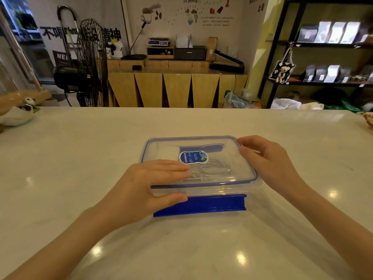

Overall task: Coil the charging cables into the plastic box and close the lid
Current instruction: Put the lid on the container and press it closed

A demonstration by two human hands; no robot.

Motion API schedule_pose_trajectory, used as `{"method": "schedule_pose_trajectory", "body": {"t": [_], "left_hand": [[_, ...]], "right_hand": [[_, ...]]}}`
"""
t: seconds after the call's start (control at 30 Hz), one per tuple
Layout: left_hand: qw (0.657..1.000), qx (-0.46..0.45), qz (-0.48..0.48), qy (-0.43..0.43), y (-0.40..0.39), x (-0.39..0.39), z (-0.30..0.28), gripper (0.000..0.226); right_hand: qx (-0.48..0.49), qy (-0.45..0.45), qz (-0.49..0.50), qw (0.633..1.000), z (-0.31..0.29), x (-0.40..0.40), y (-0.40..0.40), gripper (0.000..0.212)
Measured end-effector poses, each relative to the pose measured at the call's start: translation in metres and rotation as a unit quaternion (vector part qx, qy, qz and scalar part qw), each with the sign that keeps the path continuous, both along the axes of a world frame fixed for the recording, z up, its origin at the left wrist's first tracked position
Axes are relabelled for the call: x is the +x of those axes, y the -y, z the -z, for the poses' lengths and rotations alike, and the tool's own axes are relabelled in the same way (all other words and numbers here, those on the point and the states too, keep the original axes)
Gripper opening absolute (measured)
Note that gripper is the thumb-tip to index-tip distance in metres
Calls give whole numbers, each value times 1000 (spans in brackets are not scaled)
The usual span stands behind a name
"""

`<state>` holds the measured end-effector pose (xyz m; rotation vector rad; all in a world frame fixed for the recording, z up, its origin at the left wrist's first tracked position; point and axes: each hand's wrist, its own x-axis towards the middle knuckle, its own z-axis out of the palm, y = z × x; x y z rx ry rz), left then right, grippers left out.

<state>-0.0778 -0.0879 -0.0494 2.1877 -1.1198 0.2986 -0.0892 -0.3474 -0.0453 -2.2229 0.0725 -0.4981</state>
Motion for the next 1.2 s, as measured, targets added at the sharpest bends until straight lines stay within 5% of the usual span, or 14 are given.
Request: {"method": "schedule_pose_trajectory", "body": {"t": [0.07, 0.13, 0.23, 0.37, 0.83, 1.2], "left_hand": [[1000, 14, -7, 25, 0, -2, 1, 53], [995, 48, -11, 87, 0, -5, 3, 53], [974, 129, -29, 183, 1, -11, 8, 69], [947, 177, -46, 263, 4, -13, 16, 76], [987, 87, -13, 135, 2, -10, 5, 44], [991, 71, 4, 111, 1, -8, 2, 42]], "right_hand": [[-103, 60, -6, 993, -5, -9, -3, 26], [-146, 138, -113, 973, -11, -23, -11, 27], [-294, 194, -246, 903, 0, -42, -21, 43], [-435, 213, -240, 841, 21, -42, -23, 53], [-332, 191, -298, 874, 8, -36, -16, 33], [-292, 215, -310, 879, 9, -34, -17, 31]]}}
